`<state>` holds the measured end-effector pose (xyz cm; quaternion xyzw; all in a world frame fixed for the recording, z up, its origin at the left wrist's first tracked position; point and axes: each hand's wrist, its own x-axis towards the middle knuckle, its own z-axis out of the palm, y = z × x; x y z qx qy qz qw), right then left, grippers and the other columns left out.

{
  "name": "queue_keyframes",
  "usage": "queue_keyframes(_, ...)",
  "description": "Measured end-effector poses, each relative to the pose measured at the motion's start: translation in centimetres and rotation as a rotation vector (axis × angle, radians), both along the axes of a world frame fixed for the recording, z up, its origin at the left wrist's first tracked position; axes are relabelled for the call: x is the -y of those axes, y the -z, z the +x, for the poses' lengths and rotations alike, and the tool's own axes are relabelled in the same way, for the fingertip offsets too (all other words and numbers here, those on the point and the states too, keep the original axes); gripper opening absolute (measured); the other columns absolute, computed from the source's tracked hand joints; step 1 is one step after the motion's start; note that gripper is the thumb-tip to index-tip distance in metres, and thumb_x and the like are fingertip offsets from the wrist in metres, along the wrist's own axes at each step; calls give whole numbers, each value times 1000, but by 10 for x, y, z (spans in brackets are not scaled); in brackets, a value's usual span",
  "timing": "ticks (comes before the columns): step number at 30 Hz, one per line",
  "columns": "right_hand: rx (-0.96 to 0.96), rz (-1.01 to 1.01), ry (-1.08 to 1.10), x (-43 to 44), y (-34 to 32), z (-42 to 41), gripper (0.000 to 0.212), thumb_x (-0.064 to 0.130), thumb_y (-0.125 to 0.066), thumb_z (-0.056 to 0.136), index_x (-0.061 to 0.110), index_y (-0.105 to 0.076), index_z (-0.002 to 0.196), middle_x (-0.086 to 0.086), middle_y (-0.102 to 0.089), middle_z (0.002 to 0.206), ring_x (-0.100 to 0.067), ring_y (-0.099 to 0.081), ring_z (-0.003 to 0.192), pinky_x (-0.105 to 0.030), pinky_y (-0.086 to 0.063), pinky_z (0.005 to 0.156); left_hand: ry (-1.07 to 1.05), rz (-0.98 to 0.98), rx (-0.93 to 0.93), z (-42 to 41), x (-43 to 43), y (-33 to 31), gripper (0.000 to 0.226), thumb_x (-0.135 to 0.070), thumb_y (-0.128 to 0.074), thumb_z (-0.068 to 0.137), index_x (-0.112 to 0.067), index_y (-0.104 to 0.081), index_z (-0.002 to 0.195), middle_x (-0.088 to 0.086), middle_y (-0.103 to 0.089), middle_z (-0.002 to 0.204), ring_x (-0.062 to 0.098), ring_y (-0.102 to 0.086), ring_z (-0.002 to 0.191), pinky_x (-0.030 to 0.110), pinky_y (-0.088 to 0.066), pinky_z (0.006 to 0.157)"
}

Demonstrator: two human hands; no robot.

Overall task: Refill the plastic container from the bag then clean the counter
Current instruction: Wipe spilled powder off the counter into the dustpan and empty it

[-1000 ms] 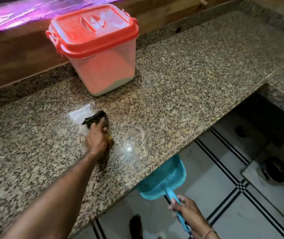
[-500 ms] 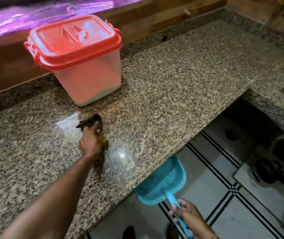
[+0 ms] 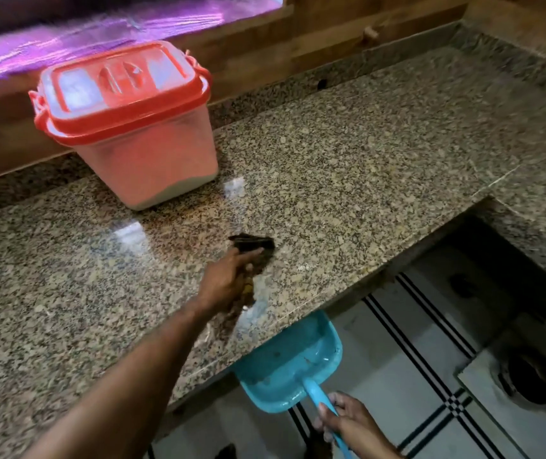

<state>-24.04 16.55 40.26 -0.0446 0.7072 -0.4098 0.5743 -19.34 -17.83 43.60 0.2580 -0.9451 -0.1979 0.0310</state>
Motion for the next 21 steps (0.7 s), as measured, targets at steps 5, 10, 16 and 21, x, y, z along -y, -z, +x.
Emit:
queue_keyframes(5, -2, -30, -57, -5, 2, -32, 18, 25, -63, 97, 7, -64, 99, -13, -79, 87, -16, -63, 65, -28, -49, 70, -431, -113, 49, 9, 56, 4, 39, -41, -41, 106, -46, -51, 144, 4, -60, 135, 25, -63, 107, 38, -52, 87)
queue_keyframes(10, 31, -19, -53, -11, 12, -45, 22, 23, -64, 98, 1, -64, 101, -14, -78, 85, -15, -63, 64, -21, -47, 63, -39, -233, -10, -66, 23, 1, 26, -57, -46, 100, -52, -62, 121, -7, -69, 116, 13, -69, 81, 28, -61, 71)
queue_keyframes(16, 61, -15, -6, -25, 14, -50, 23, 14, -68, 95, -7, -61, 101, -11, -73, 72, -16, -61, 59, -17, -45, 53, -10, 93, -9, -87, -25, 11, 39, -33, -45, 106, -45, -52, 142, 2, -61, 129, 15, -69, 83, 30, -62, 74)
queue_keyframes(21, 87, -32, -9, -25, 11, -58, 37, 26, -72, 92, -6, -62, 107, -15, -78, 87, -20, -66, 69, -23, -47, 66, -340, -1, -111, -69, 29, -5, 37, -42, -41, 107, -40, -54, 142, -8, -61, 122, 1, -65, 84, 11, -46, 66)
